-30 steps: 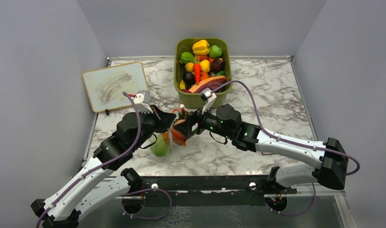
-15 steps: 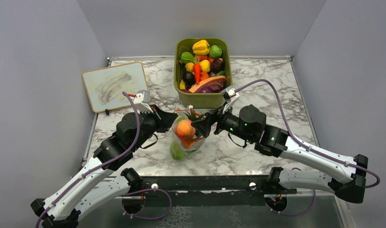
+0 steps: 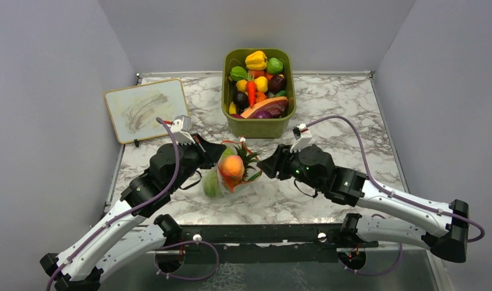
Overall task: Place the food in the zip-top bag and seal the zipper
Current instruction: Adjust the zipper food storage bag at the center of the board.
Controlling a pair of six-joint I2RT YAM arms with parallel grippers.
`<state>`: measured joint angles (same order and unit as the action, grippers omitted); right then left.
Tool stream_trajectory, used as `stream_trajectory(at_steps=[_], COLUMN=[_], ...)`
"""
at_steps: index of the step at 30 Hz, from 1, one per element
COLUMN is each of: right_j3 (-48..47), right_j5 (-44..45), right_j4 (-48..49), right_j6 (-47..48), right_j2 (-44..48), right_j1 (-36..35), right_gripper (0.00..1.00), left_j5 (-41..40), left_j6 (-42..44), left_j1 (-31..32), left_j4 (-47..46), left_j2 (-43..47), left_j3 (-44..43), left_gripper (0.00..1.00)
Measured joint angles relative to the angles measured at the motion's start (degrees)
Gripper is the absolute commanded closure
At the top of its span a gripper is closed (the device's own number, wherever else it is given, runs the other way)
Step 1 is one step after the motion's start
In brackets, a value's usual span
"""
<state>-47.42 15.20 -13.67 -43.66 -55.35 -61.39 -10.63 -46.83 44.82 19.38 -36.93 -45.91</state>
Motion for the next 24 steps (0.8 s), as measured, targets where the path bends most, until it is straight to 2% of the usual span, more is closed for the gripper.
stream_trajectory(at_steps=[3, 7, 8, 12, 14, 18, 24], right_j3=[2.60, 4.15, 4.31, 5.09, 5.77, 5.18, -2.25], right_j5=[0.70, 0.59, 0.57, 0.48, 0.48, -0.02, -4.50], right_j4=[-1.53, -0.50, 0.02, 2.40, 3.76, 4.98, 5.11], right_j6=[-7.96, -12.79, -13.51, -15.43, -15.52, -10.47, 5.25], right_j2=[-0.22, -2.32, -3.08, -5.31, -5.51, -5.53, -9.16], right_j1=[0.00, 0.00, 0.00, 0.00, 0.00, 0.00, 0.00], right_gripper=[0.56, 0.58, 0.62, 0.91, 0.97, 0.99, 0.99], left_j5=[-0.02, 0.02, 0.04, 0.04, 0.04, 2.36, 14.58], left_j6=[-0.02, -0.24, -0.31, -0.66, -0.68, 1.07, 7.32], left_j1=[0.02, 0.04, 0.04, 0.04, 0.04, 0.04, -0.07], left_j4=[-0.28, -0.59, -0.74, -1.20, -1.36, -3.72, -9.53], left_j2=[0.00, 0.00, 0.00, 0.02, 0.15, 0.55, -2.01], left_j3=[0.00, 0.20, 0.39, 0.83, 1.09, 2.54, 2.82], left_gripper=[1.00, 1.00, 1.00, 1.00, 0.99, 0.81, 0.64])
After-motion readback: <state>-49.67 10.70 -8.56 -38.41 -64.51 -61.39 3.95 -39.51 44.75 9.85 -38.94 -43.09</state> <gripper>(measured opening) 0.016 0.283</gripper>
